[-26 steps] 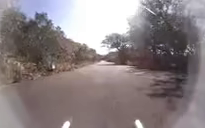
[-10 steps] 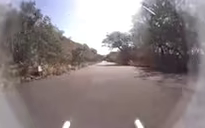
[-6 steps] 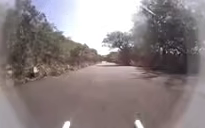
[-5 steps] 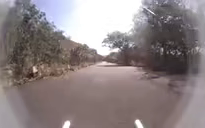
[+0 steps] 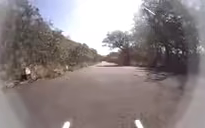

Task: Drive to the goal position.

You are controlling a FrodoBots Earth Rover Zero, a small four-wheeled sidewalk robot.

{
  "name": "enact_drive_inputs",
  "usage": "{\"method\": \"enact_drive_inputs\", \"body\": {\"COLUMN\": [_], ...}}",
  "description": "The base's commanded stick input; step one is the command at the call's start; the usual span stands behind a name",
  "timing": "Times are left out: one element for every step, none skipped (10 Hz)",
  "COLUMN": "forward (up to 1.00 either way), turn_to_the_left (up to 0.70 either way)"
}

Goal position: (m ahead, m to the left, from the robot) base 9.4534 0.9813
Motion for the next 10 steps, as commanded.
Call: {"method": "enact_drive_inputs", "body": {"forward": [0.85,0.85,0.85,0.85,0.85,0.85,0.85,0.85,0.85,0.85], "turn_to_the_left": [-0.11,-0.23,-0.32,-0.21,-0.09,0.0,0.0,0.0,0.0,0.0]}}
